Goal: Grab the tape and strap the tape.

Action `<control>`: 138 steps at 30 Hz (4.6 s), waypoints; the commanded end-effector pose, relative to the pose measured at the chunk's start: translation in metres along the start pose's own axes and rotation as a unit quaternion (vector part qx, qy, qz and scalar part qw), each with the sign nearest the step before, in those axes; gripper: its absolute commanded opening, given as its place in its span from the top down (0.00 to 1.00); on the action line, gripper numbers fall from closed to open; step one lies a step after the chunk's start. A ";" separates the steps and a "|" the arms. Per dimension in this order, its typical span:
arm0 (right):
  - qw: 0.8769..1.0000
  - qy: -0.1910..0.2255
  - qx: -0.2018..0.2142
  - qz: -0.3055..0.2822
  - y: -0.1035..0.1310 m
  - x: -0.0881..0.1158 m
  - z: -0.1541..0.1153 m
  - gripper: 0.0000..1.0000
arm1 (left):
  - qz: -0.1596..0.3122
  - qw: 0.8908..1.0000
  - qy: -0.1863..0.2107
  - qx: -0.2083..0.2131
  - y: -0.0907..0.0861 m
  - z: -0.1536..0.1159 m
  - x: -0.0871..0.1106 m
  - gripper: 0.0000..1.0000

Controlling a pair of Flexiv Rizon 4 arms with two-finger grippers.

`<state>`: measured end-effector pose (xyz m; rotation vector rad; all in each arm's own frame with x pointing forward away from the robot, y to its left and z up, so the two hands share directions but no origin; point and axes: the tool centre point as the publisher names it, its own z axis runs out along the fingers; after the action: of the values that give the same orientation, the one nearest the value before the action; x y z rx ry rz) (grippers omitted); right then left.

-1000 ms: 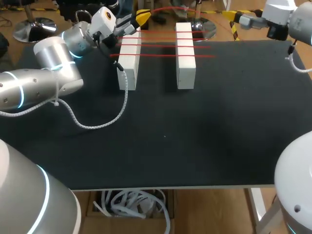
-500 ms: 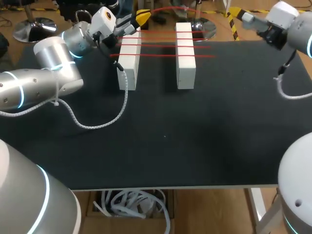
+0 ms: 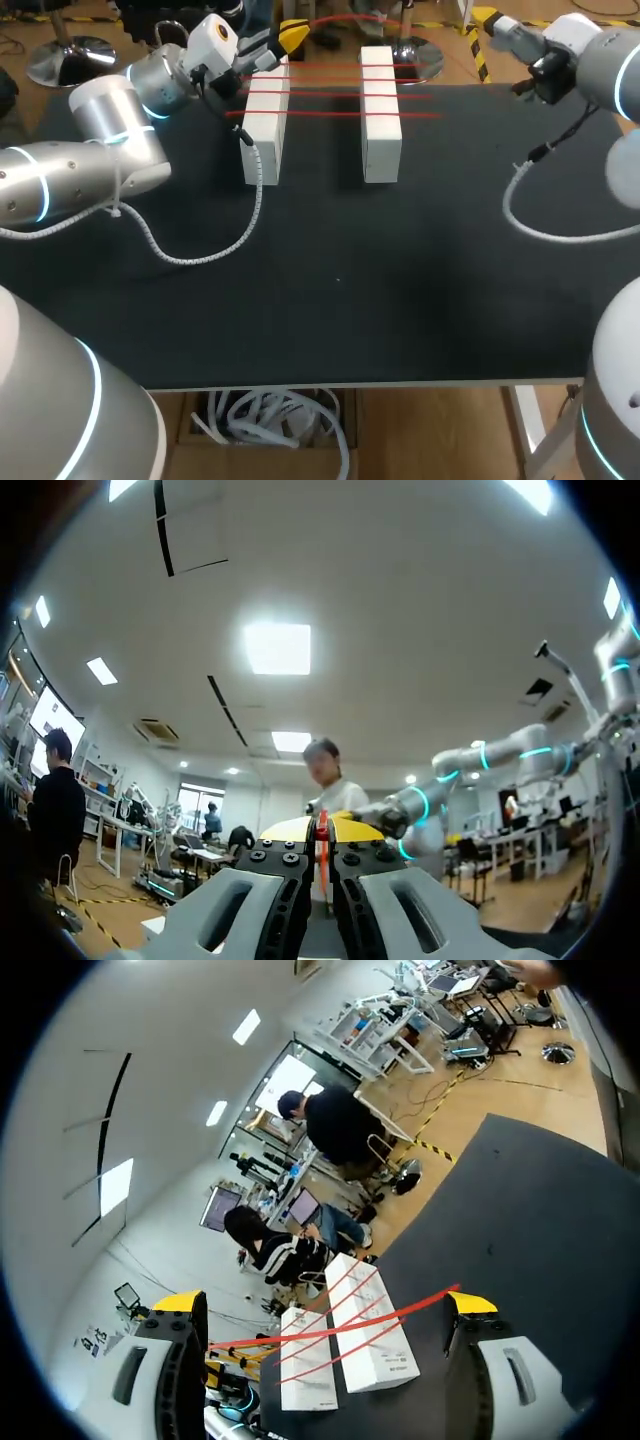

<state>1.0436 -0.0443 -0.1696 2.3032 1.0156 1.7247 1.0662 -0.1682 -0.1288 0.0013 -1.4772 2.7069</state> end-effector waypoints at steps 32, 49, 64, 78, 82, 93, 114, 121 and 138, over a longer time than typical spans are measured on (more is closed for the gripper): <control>0.978 0.070 -0.079 0.180 -0.017 0.006 0.031 0.00 | 0.000 1.000 0.002 0.001 0.001 -0.001 -0.001 1.00; 0.972 0.103 -0.109 0.179 0.000 0.010 0.035 0.00 | 0.000 1.000 0.002 0.001 0.001 -0.001 -0.001 1.00; 0.954 0.091 -0.150 0.242 0.003 0.001 0.030 0.00 | 0.000 1.000 0.002 0.001 0.001 -0.001 -0.001 1.00; 0.963 0.074 -0.135 0.221 0.000 -0.004 0.028 0.42 | 0.000 1.000 0.002 0.001 0.001 -0.001 -0.001 1.00; 0.965 0.073 -0.130 0.215 -0.002 -0.005 0.026 0.51 | 0.000 1.000 0.002 0.001 0.001 -0.001 -0.001 1.00; 0.970 0.073 -0.123 0.197 -0.001 -0.009 0.022 0.58 | 0.000 1.000 0.002 0.001 0.001 -0.001 -0.001 1.00; 0.973 0.093 -0.119 0.173 0.007 0.002 0.024 0.62 | 0.000 1.000 0.002 0.001 0.001 -0.001 -0.001 1.00; 0.974 0.088 -0.117 0.172 0.006 0.002 0.025 0.73 | 0.000 1.000 0.002 0.001 0.001 -0.001 -0.001 1.00; 0.976 0.082 -0.112 0.168 0.004 0.001 0.027 0.86 | 0.000 1.000 0.002 0.001 0.001 -0.001 -0.001 1.00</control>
<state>1.0687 -0.0385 -0.1791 2.3103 0.4282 2.0680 1.0664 -0.1683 -0.1288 0.0010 -1.4771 2.7068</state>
